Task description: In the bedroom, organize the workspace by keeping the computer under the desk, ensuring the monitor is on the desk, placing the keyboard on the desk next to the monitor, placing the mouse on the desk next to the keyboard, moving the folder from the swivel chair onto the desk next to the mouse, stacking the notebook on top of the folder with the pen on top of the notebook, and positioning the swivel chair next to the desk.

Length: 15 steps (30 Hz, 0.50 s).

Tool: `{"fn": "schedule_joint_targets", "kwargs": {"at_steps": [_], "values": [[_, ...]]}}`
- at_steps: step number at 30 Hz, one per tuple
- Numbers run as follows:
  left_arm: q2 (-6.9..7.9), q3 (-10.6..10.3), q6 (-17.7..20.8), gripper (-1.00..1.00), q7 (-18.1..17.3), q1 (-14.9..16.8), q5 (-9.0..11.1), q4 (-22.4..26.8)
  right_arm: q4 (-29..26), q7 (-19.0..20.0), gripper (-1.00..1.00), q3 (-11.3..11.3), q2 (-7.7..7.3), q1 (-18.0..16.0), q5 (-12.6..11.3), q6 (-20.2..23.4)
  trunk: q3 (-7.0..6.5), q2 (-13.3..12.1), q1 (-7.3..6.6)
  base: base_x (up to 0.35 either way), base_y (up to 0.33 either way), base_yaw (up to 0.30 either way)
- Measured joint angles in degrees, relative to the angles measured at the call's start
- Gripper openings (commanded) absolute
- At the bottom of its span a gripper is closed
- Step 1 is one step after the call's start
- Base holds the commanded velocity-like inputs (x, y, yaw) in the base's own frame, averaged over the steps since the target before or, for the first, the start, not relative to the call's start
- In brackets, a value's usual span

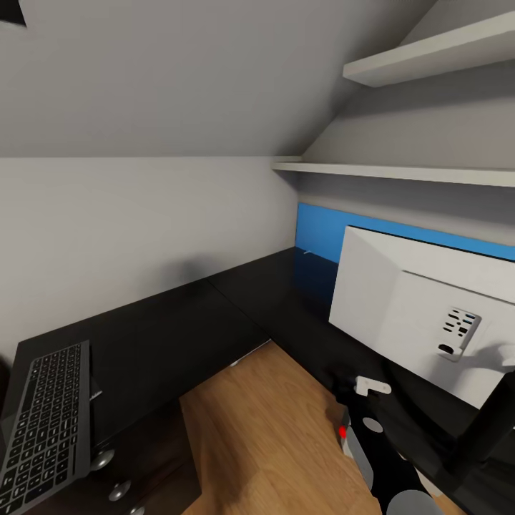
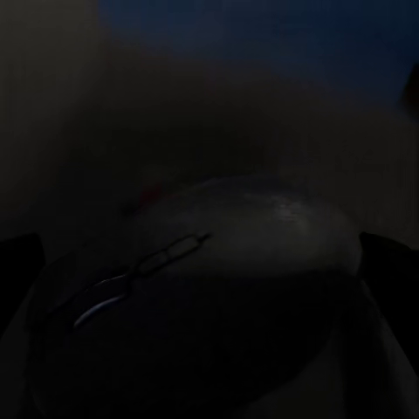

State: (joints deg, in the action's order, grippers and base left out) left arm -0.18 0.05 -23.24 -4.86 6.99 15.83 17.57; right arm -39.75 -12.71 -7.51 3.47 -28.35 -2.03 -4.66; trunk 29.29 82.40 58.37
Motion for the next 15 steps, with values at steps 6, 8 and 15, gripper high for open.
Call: {"fn": "schedule_joint_targets", "kwargs": {"at_steps": [6, 8, 15], "values": [[0.0, 0.0, 0.0, 1.0, 0.0, 0.0, 0.0, 0.0, 0.0, 0.0, -1.0, 0.0, 0.0, 0.0, 0.0, -0.1, -1.08, -2.4, -1.32, 0.0, 0.0, 0.0], [0.0, 0.0, 0.0, 1.0, 0.0, 0.0, 0.0, 0.0, 0.0, 0.0, -1.0, 0.0, 0.03, 0.0, 0.0, -0.1, -1.44, -3.2, -1.76, 0.0, 0.0, 0.0], [0.0, 0.0, 0.0, 1.0, 0.0, 0.0, 0.0, 0.0, 0.0, 0.0, -1.0, 0.1, 0.06, 0.0, 0.0, -0.1, -2.69, -6.0, -3.3, 0.0, 0.0, 0.0]]}}
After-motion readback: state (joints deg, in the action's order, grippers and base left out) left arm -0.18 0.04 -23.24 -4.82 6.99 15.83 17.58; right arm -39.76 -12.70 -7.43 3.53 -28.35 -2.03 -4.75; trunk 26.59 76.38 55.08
